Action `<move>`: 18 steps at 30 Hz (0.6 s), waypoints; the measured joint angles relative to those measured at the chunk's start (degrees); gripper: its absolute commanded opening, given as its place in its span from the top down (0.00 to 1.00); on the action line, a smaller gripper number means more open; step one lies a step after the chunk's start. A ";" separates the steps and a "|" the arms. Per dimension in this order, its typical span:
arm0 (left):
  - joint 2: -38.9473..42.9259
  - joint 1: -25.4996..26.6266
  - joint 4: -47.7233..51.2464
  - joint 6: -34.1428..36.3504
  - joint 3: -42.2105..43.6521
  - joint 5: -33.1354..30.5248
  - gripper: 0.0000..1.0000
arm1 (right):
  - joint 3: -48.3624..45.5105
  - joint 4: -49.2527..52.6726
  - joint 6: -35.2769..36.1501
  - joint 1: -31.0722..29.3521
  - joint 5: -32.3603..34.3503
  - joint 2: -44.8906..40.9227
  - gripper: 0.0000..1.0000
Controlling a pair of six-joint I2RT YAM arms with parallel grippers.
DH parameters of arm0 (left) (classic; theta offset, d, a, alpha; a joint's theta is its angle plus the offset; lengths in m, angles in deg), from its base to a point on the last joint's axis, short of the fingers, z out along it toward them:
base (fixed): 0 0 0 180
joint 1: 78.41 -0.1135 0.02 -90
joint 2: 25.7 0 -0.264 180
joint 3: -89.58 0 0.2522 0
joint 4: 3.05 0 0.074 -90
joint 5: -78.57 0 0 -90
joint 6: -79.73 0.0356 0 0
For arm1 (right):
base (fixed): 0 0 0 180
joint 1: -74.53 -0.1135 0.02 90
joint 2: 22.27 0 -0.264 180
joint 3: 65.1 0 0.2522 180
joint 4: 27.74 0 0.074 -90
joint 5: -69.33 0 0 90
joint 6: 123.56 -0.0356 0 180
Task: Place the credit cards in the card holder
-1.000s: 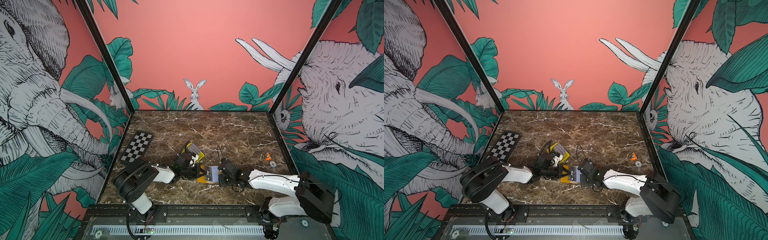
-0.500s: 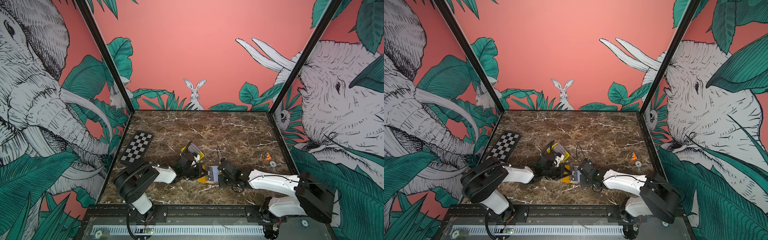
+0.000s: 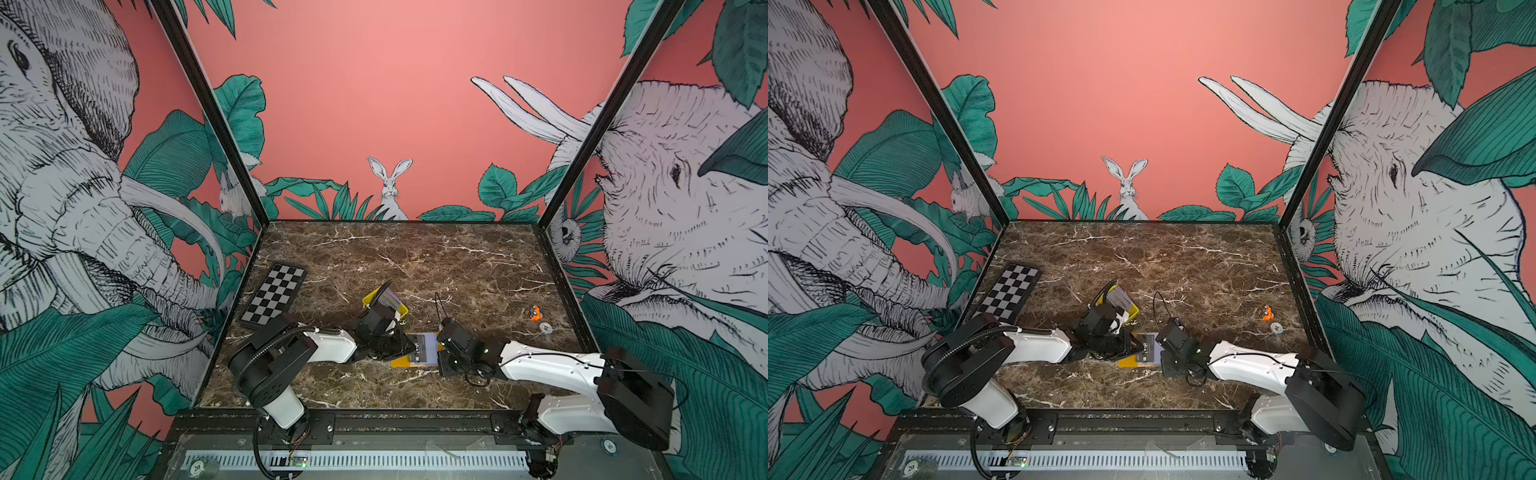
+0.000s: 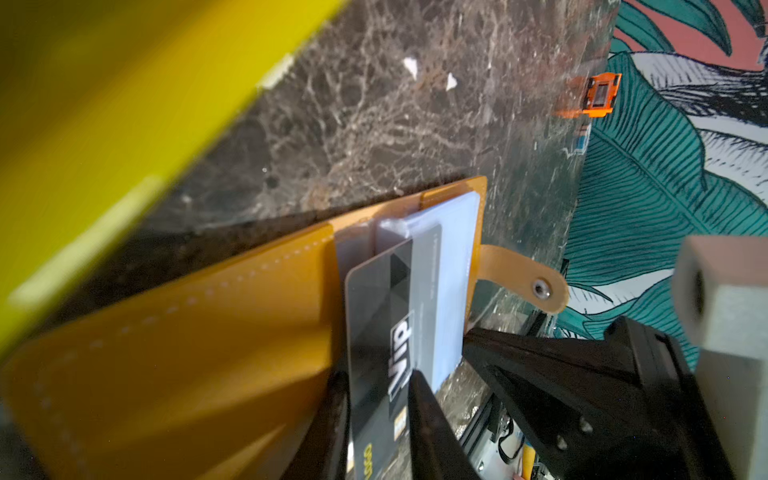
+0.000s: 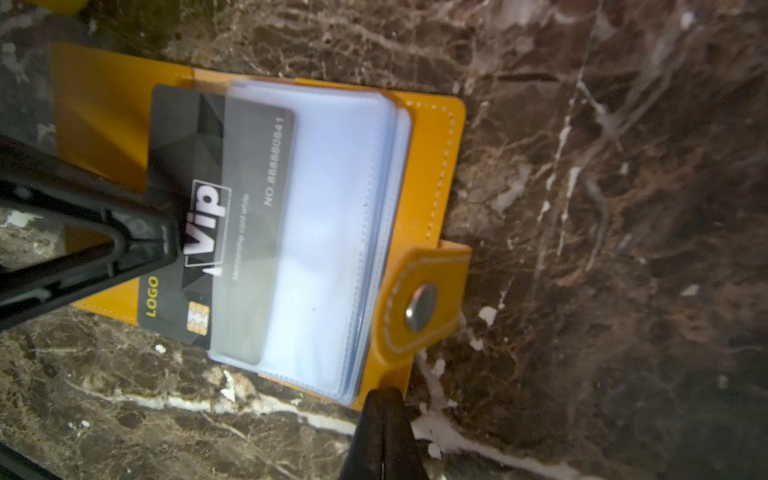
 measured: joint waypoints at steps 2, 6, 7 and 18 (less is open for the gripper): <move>0.57 0.00 1.29 0.02 -0.07 -0.13 0.70 | 0.00 0.28 -0.02 0.00 0.31 -0.94 0.96; 1.73 0.00 5.14 0.61 -0.90 -1.07 0.70 | 0.28 0.96 -0.02 0.04 0.57 -2.36 0.94; 2.14 0.00 6.49 0.85 -1.18 -1.40 0.69 | 0.48 1.01 0.02 0.17 0.52 -2.36 0.93; 5.29 0.00 14.88 2.93 -2.67 -4.11 0.58 | 4.11 -1.42 0.48 1.60 -1.75 2.43 0.90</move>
